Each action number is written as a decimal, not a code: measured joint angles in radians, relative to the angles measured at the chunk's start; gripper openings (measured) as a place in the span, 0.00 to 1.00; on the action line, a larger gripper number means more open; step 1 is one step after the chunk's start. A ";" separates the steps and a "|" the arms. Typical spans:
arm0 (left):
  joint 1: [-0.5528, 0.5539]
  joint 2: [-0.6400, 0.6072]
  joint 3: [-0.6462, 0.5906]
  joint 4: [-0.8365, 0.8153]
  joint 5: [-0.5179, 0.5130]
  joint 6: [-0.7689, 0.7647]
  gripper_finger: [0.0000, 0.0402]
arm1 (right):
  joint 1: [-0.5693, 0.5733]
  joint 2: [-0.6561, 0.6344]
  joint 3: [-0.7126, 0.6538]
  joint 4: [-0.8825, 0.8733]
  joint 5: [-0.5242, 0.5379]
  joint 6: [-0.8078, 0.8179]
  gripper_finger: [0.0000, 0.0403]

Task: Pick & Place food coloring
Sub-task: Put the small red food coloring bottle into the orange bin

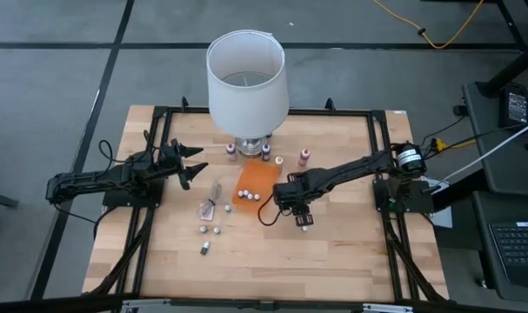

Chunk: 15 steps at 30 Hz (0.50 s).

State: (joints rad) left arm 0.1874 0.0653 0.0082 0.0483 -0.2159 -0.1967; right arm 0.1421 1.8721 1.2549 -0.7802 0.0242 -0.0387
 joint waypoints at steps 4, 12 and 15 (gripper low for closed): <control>0.000 0.000 0.000 0.000 0.000 0.000 0.73 | 0.000 0.000 -0.020 0.007 0.000 0.008 0.42; 0.000 0.000 0.000 0.000 0.000 0.000 0.73 | 0.000 0.000 -0.050 0.008 0.000 0.035 0.42; 0.000 0.000 0.000 0.000 0.000 0.000 0.73 | -0.001 0.000 -0.050 0.006 0.000 0.036 0.42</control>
State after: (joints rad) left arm 0.1873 0.0652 0.0084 0.0483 -0.2159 -0.1967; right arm 0.1413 1.8717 1.2053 -0.7738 0.0246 -0.0025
